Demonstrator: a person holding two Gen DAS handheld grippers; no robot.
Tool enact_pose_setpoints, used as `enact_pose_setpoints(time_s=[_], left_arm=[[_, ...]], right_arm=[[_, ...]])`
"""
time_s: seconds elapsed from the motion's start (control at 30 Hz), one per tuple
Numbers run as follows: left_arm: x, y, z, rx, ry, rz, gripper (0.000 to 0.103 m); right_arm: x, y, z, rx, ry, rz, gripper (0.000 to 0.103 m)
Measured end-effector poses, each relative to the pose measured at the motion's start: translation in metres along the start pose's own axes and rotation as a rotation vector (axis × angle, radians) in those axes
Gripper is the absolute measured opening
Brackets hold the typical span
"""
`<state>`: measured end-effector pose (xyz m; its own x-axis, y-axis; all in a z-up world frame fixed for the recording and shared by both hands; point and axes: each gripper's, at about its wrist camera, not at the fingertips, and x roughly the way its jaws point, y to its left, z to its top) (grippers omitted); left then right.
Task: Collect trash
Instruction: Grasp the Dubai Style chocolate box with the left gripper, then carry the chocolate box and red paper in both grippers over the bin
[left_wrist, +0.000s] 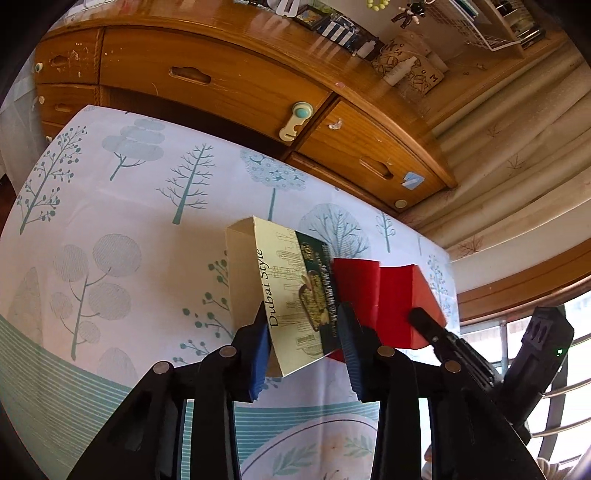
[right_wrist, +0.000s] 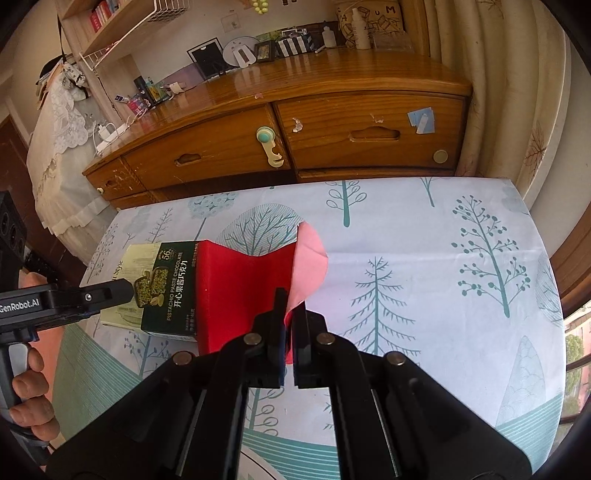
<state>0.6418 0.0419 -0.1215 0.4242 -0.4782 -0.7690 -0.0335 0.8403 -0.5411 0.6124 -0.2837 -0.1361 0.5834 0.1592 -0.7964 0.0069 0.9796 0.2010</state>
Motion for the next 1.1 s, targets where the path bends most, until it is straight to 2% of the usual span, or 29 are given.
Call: enact_pose_setpoints(time_s=[0.07, 0.17, 0.2, 0.23, 0.3, 0.47, 0.7, 0.9, 1.1], left_arm=[[-0.002, -0.007, -0.003, 0.002, 0.006, -0.013, 0.036], [-0.002, -0.02, -0.008, 0.031, 0.007, 0.016, 0.036], [-0.001, -0.025, -0.01, 0.047, 0.007, 0.041, 0.03], [0.0, -0.029, -0.011, 0.062, 0.011, 0.074, 0.015], [0.002, -0.035, -0.013, 0.073, 0.029, 0.138, 0.002], [-0.009, -0.04, -0.03, 0.086, 0.028, 0.232, 0.001], [-0.054, -0.043, -0.075, 0.094, 0.023, 0.258, 0.001], [-0.108, -0.047, -0.135, 0.121, 0.009, 0.266, 0.001], [-0.177, -0.037, -0.213, 0.131, -0.019, 0.278, 0.001]], right_arm=[[-0.004, 0.0, -0.005, -0.004, 0.004, 0.002, 0.0], [-0.009, -0.001, -0.013, 0.0, 0.013, 0.013, 0.0], [-0.011, -0.001, -0.015, -0.001, 0.014, 0.013, 0.0], [-0.013, -0.001, -0.018, -0.001, 0.016, 0.015, 0.0], [-0.017, -0.003, -0.022, 0.005, 0.02, 0.017, 0.0], [-0.027, -0.011, -0.028, 0.016, 0.028, 0.02, 0.0], [-0.058, -0.011, -0.041, 0.022, 0.024, 0.034, 0.0], [-0.106, 0.004, -0.062, 0.012, 0.01, 0.045, 0.0], [-0.171, 0.033, -0.109, -0.014, 0.01, 0.049, 0.0]])
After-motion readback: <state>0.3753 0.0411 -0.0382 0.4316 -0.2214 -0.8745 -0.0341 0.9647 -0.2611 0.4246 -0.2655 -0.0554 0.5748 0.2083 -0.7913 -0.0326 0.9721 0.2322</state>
